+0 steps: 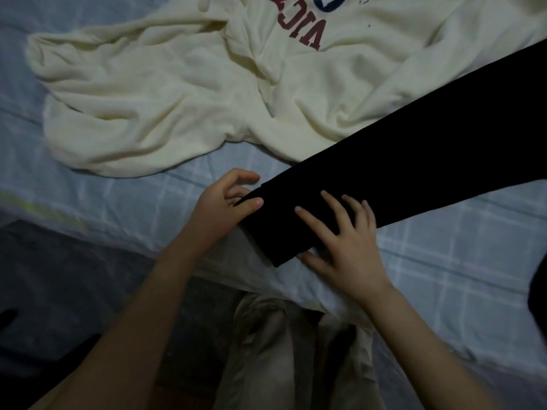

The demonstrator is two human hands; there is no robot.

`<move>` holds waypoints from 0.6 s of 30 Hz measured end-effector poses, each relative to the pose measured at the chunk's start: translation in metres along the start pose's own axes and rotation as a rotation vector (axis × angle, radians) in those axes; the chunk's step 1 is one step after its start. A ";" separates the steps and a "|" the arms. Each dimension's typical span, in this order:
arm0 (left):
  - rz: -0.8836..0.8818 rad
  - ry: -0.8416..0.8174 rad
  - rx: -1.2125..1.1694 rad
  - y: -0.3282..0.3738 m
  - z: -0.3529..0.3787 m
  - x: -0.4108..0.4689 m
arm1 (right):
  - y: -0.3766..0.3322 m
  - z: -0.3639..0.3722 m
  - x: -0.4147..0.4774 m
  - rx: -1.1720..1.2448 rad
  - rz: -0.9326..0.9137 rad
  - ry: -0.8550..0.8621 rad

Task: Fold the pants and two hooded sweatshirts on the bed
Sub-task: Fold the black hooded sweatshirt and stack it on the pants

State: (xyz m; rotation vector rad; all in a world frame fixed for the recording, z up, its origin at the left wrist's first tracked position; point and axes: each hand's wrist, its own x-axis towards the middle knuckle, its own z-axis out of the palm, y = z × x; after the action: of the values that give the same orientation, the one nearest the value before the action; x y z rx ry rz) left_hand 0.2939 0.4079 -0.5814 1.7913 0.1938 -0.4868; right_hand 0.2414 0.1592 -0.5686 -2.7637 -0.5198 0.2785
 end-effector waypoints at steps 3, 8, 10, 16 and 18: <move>0.045 -0.054 -0.020 0.006 -0.001 -0.002 | -0.008 0.004 0.004 0.027 -0.167 0.013; 0.062 -0.071 0.076 0.011 -0.003 0.003 | -0.006 0.003 0.003 0.174 -0.277 0.029; 0.057 -0.077 0.115 0.013 -0.001 0.005 | 0.001 0.004 0.004 0.175 -0.352 0.062; 0.073 -0.056 0.144 0.012 0.004 0.000 | 0.013 0.016 0.004 0.606 -0.155 0.022; 0.092 -0.047 0.170 0.010 0.006 -0.006 | 0.009 0.017 0.004 0.646 -0.077 0.008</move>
State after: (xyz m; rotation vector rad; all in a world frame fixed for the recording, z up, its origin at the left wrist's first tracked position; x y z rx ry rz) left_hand 0.2907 0.4002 -0.5713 1.9432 0.0378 -0.4905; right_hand 0.2437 0.1574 -0.5876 -2.1138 -0.4365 0.3446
